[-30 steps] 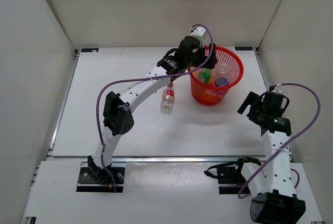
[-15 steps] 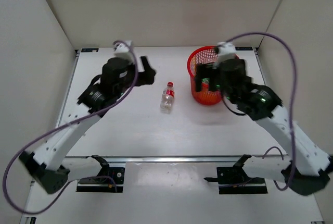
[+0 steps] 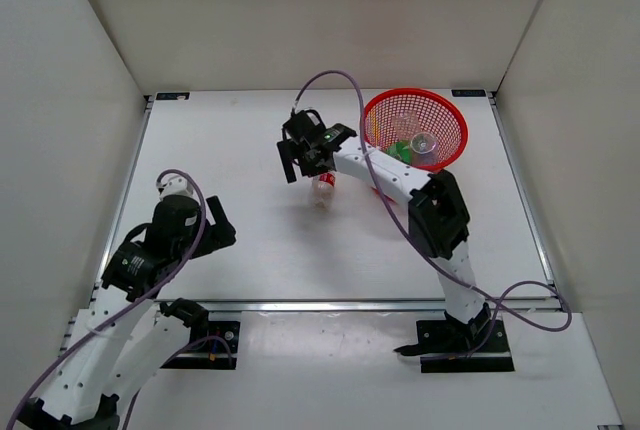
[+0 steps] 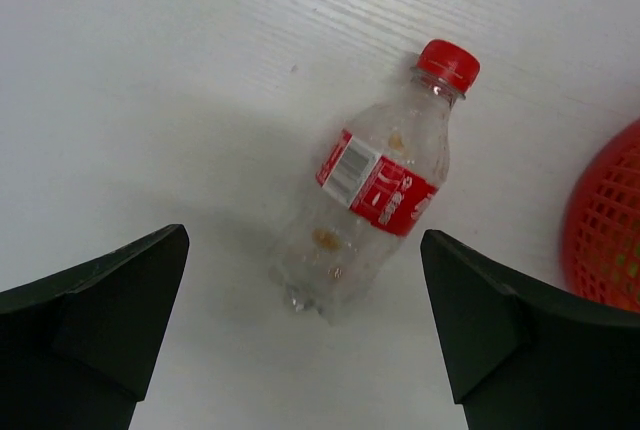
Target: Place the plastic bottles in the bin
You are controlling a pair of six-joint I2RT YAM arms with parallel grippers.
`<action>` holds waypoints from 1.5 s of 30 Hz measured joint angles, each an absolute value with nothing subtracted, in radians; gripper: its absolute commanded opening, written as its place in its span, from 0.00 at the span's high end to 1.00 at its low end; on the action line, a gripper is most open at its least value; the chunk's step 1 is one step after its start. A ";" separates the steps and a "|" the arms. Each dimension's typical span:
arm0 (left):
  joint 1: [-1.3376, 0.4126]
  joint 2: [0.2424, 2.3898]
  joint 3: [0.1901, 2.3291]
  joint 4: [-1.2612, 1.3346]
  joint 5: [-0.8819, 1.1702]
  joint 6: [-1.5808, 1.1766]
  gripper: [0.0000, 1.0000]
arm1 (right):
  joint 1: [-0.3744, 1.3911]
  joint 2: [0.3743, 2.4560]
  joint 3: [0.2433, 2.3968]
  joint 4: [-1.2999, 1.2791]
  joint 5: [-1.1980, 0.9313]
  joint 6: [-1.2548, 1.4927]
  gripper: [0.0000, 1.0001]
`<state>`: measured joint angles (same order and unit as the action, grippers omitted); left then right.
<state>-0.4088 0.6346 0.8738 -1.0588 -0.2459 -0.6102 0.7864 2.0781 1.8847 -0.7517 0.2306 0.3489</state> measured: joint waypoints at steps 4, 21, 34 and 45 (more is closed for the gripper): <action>-0.429 0.661 0.874 -1.061 -0.225 -0.618 0.01 | 0.775 2.215 1.980 -0.785 0.299 0.398 0.01; -0.400 0.723 0.883 -1.026 -0.216 -0.557 0.01 | 0.766 2.317 2.040 -0.854 0.336 0.440 0.66; -0.395 0.739 0.883 -0.955 -0.194 -0.546 0.01 | 0.577 1.685 2.043 -0.655 0.230 0.212 0.66; -0.384 0.764 0.881 -0.912 -0.194 -0.546 0.01 | 0.389 1.733 1.780 -0.597 0.175 0.202 0.01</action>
<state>-0.3836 0.7643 0.8810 -0.9119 -0.1936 -0.5465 0.3893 1.7329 1.7798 -0.5968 0.1749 0.2020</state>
